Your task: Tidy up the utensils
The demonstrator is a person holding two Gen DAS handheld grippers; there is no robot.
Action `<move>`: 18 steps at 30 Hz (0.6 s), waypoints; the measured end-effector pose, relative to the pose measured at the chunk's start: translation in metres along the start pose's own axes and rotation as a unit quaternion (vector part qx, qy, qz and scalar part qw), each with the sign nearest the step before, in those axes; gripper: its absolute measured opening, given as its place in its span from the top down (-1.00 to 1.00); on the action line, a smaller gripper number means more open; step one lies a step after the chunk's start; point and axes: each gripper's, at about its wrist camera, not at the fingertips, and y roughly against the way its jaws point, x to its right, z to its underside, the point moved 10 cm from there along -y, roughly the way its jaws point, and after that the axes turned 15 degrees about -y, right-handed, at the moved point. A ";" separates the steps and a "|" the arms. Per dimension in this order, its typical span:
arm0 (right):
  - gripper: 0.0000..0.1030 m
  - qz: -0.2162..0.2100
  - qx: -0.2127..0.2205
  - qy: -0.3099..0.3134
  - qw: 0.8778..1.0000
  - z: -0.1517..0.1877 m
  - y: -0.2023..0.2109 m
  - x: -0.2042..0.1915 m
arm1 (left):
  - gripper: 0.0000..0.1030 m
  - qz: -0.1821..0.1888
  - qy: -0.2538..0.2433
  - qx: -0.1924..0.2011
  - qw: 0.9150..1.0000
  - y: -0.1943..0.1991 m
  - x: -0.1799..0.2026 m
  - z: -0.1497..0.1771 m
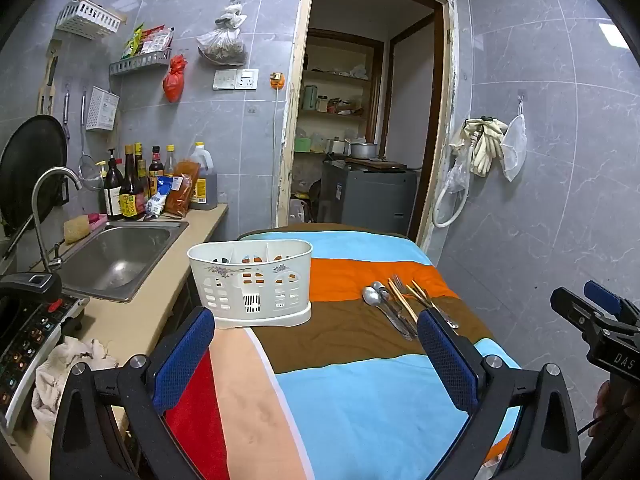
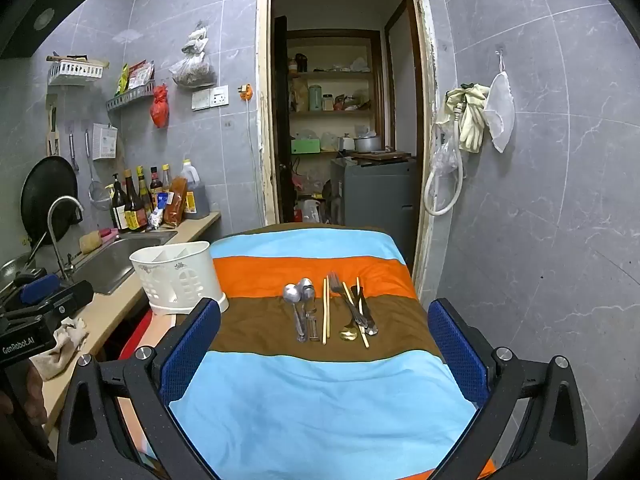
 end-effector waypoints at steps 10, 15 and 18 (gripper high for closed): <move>-0.98 0.001 0.000 0.001 1.000 0.000 -0.001 -0.001 | -0.98 0.000 -0.001 -0.001 1.000 0.000 0.000 0.000; -0.98 0.000 0.000 0.002 1.000 0.000 0.000 -0.002 | -0.98 0.000 -0.001 -0.001 1.000 0.000 0.000 0.000; -0.98 0.000 0.000 0.001 1.000 0.000 0.000 -0.002 | -0.98 0.000 0.000 0.000 1.000 0.000 0.000 0.000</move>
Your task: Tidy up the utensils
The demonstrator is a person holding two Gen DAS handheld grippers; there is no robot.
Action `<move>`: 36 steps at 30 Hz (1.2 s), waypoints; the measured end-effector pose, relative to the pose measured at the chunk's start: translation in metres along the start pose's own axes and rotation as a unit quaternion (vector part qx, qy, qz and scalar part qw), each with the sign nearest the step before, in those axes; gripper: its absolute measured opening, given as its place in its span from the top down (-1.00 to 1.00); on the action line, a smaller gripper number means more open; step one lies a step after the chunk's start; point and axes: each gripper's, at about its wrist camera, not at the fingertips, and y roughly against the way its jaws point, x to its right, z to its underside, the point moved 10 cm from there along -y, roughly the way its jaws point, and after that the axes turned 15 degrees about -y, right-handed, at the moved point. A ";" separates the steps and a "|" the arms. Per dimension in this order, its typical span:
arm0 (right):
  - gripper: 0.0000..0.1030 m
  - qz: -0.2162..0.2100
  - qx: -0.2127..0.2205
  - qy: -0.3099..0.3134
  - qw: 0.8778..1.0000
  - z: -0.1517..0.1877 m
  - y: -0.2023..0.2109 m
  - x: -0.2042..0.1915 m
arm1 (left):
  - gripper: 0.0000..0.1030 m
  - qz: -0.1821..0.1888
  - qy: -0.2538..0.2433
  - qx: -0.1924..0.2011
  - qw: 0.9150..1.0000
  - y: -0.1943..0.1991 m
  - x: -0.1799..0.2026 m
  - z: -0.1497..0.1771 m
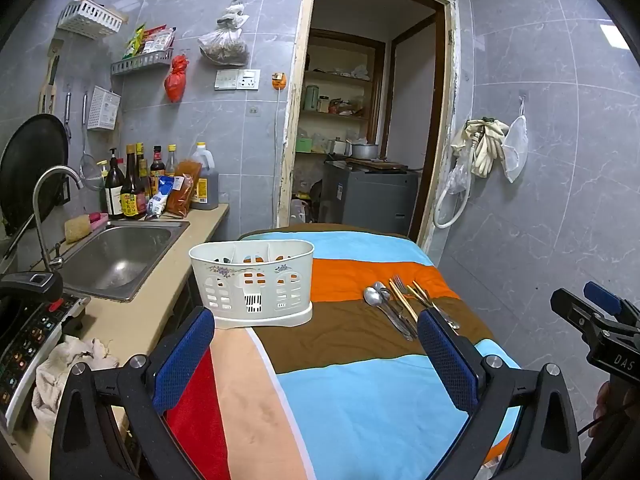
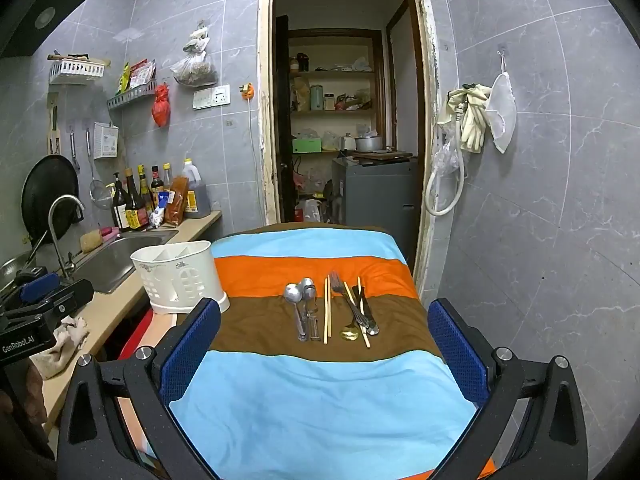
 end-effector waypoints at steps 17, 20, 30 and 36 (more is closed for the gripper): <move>-0.98 0.000 -0.001 0.000 1.000 0.002 -0.001 -0.002 | -0.98 0.001 0.000 0.000 1.000 0.000 0.000 0.000; -0.98 0.000 -0.001 0.000 1.000 0.003 -0.002 -0.003 | -0.98 0.001 0.000 0.000 1.000 0.000 0.000 0.000; -0.98 0.000 -0.002 0.000 1.000 0.003 -0.003 -0.003 | -0.98 0.001 0.001 0.000 1.000 0.000 0.000 0.001; -0.98 0.000 -0.002 0.000 1.000 0.004 -0.003 -0.004 | -0.98 0.001 0.001 -0.001 1.000 0.000 0.000 0.001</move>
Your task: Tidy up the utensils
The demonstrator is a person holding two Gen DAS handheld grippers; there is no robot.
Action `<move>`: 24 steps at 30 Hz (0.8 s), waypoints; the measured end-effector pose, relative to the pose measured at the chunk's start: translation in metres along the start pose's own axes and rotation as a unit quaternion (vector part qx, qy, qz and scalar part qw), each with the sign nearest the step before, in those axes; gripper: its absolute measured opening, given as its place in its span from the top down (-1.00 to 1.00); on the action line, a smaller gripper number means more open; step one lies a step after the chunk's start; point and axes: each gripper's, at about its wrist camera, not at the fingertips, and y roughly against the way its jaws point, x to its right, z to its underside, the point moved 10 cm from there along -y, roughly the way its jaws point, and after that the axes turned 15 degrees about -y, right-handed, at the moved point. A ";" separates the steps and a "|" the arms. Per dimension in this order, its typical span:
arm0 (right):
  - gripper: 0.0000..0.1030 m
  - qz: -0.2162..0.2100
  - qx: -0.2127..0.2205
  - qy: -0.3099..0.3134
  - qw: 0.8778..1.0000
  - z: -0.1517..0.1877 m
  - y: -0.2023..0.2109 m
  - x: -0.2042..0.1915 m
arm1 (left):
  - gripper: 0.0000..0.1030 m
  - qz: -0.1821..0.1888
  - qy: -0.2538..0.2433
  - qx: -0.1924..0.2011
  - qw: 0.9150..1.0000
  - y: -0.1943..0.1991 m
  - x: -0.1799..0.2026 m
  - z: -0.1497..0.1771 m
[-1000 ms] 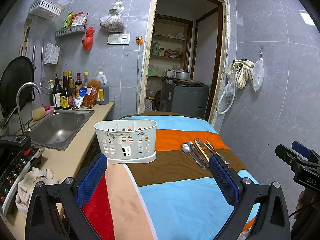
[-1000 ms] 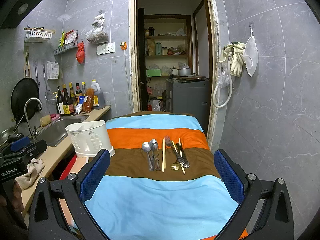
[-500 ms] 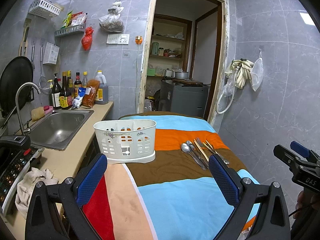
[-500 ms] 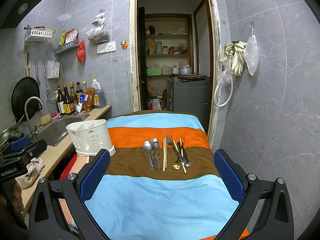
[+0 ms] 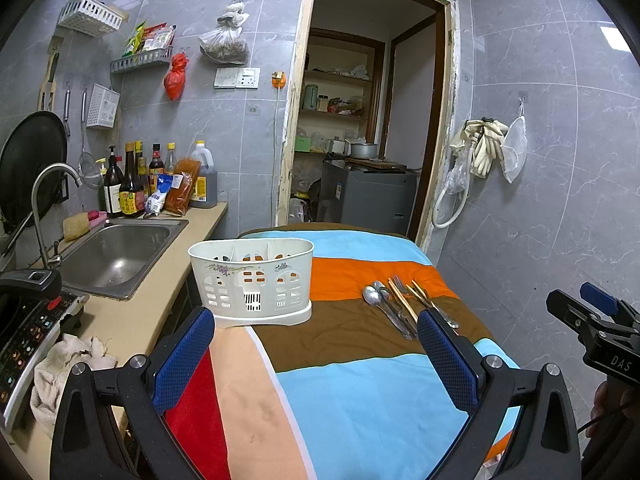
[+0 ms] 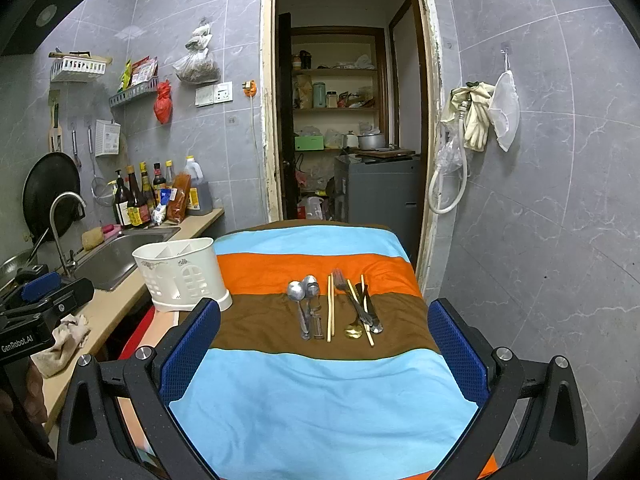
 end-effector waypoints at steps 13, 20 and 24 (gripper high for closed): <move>-0.98 0.000 -0.001 0.001 1.000 0.002 -0.001 -0.001 | -0.98 0.000 0.001 0.000 1.000 0.000 0.000 0.000; -0.98 0.000 -0.001 0.001 1.000 0.003 0.000 -0.002 | -0.98 0.000 0.001 0.000 1.000 0.000 0.000 0.000; -0.98 0.001 -0.001 0.000 1.000 0.003 0.000 -0.003 | -0.98 0.000 0.001 0.000 1.000 0.000 0.000 0.000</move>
